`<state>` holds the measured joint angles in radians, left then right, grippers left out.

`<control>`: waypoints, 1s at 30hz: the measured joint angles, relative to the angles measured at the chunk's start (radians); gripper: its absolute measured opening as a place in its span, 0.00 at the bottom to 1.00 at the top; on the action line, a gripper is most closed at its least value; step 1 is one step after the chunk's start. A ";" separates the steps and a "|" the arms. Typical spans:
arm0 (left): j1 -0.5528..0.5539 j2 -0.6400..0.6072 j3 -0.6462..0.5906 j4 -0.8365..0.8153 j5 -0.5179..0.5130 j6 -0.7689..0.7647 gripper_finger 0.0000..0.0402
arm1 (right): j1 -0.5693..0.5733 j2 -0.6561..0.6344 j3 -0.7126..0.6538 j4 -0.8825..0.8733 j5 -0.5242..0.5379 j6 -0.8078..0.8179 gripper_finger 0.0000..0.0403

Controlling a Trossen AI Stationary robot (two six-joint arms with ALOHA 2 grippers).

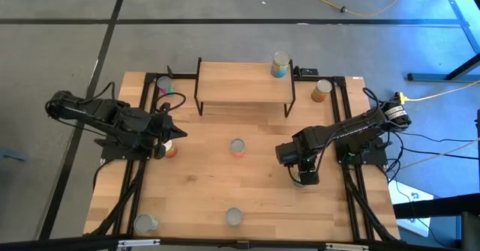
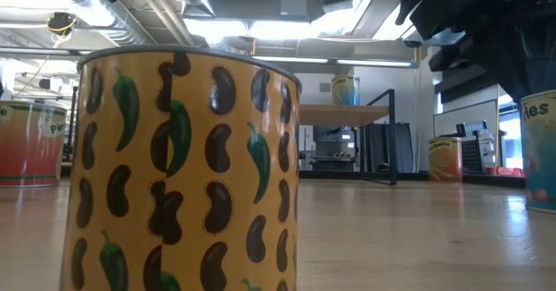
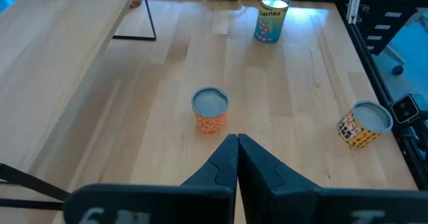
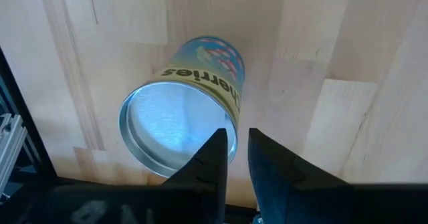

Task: Pick and place cans onto a shelf
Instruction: Put the canned cherry on the shelf

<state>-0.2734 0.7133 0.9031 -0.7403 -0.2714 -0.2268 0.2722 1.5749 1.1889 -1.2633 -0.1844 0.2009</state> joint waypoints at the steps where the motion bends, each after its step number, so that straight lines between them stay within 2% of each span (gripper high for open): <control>1: 0.000 0.000 0.000 0.000 0.000 0.000 0.00 | 0.000 0.000 0.000 0.002 0.000 0.000 0.15; 7: 0.000 0.000 0.000 0.000 0.000 0.000 0.00 | 0.000 0.000 -0.026 0.048 -0.003 0.005 0.15; 16: 0.000 0.000 0.000 0.000 0.000 0.000 0.00 | -0.001 -0.008 -0.112 0.088 -0.064 0.026 0.15; 18: 0.000 0.000 0.000 0.000 0.000 0.000 0.00 | 0.000 -0.008 -0.113 0.095 -0.061 0.025 0.13; 22: 0.000 0.000 0.000 0.000 0.000 0.000 0.00 | 0.000 -0.008 -0.114 0.102 -0.061 0.020 0.03; 30: 0.000 0.000 0.000 0.000 0.000 0.001 0.00 | 0.001 0.001 -0.084 0.087 -0.026 0.029 0.01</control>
<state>-0.2737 0.7135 0.9035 -0.7403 -0.2710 -0.2260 0.2730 1.5760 1.1049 -1.1765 -0.2104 0.2298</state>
